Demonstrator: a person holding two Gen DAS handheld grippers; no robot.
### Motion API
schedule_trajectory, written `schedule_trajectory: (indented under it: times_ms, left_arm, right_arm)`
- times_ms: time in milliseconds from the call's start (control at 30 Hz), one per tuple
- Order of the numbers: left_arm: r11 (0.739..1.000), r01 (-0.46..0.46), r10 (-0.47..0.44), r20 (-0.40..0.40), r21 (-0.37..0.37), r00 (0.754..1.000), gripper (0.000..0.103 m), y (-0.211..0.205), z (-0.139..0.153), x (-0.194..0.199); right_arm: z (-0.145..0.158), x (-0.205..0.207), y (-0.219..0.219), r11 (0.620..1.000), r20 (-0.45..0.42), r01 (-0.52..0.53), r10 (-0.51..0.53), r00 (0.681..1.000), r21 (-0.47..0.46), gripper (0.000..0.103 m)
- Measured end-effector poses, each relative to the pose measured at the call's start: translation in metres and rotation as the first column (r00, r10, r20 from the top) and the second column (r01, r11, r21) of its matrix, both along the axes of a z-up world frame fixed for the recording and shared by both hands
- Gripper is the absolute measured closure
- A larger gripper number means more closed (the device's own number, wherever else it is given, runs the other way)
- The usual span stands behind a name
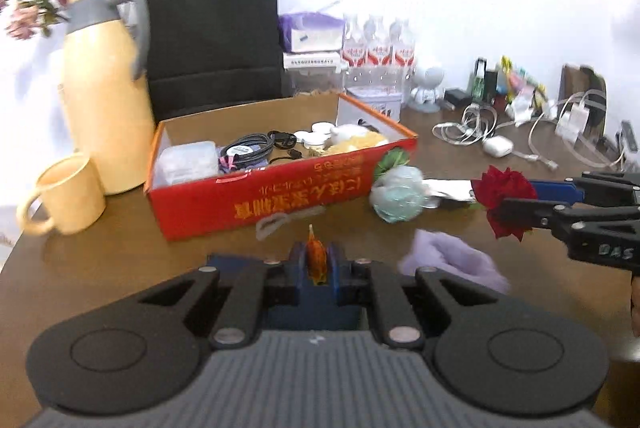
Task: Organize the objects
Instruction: 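Grasp the red rose with right gripper while left gripper grasps a small orange item, then carry the rose and orange item into the box and open both grippers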
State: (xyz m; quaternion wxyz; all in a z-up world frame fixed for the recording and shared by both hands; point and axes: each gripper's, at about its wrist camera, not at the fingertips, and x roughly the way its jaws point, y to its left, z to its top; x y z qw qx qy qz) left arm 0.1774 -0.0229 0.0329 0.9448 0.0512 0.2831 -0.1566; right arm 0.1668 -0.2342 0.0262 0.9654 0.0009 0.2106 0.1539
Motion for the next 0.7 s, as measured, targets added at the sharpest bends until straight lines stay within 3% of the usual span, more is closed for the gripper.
schedule_trajectory:
  times_ms: [167, 367, 533, 700]
  left_arm:
    - [0.998, -0.005, 0.005, -0.003, -0.064, 1.000, 0.090, 0.004, 0.009, -0.058]
    - [0.998, -0.022, 0.023, 0.022, -0.065, 0.999, 0.090, 0.011, 0.017, -0.085]
    - [0.996, -0.040, 0.042, 0.019, -0.080, 0.999, 0.090, 0.015, 0.014, -0.078]
    - [0.998, -0.007, 0.011, 0.070, -0.058, 0.997, 0.090, 0.017, 0.023, -0.028]
  right_arm:
    - [0.016, -0.047, -0.002, 0.983, -0.046, -0.125, 0.133, 0.990, 0.137, 0.069]
    - [0.019, -0.077, 0.005, 0.975, -0.065, -0.154, 0.166, 0.984, 0.162, 0.069]
    - [0.023, -0.081, 0.011, 0.974, -0.043, -0.154, 0.163, 0.986, 0.166, 0.069]
    - [0.039, -0.049, 0.012, 0.979, 0.005, -0.144, 0.145, 0.989, 0.142, 0.069]
